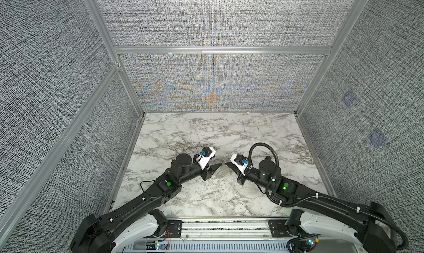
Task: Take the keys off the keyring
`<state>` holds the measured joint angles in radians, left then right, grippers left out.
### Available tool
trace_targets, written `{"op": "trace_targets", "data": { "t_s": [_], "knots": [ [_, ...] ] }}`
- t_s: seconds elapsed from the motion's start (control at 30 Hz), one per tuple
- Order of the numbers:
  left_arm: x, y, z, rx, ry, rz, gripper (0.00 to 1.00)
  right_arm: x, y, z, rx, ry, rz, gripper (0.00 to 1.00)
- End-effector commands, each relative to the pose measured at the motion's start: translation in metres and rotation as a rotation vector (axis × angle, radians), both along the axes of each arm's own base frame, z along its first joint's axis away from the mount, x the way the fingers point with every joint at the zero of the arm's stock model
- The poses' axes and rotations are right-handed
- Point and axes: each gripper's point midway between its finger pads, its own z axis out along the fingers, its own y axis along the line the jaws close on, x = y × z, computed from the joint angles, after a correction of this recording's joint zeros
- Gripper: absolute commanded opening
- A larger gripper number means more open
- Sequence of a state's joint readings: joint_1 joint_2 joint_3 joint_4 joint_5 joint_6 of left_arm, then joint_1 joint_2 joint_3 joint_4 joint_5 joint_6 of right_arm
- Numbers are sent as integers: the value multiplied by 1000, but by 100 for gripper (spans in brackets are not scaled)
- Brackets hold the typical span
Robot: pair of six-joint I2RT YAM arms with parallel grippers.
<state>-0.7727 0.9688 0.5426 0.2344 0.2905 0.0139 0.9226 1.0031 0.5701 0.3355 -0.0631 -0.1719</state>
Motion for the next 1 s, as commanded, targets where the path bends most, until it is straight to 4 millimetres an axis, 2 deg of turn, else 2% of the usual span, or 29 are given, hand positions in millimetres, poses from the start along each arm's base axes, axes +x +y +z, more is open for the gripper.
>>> {"op": "trace_targets", "data": {
  "t_s": [0.0,0.23,0.53,0.97],
  "knots": [
    [-8,-6,1,-26,7,-55,56,-11,7,22,94,-23,111,0],
    [-19,-8,0,-55,9,-114,56,-17,3,30,173,-10,209,0],
    [-27,-17,1,-81,9,-173,55,-24,6,33,177,4,300,0],
    [-25,-22,0,-62,-15,-151,42,-24,4,37,198,15,306,0]
  ]
}}
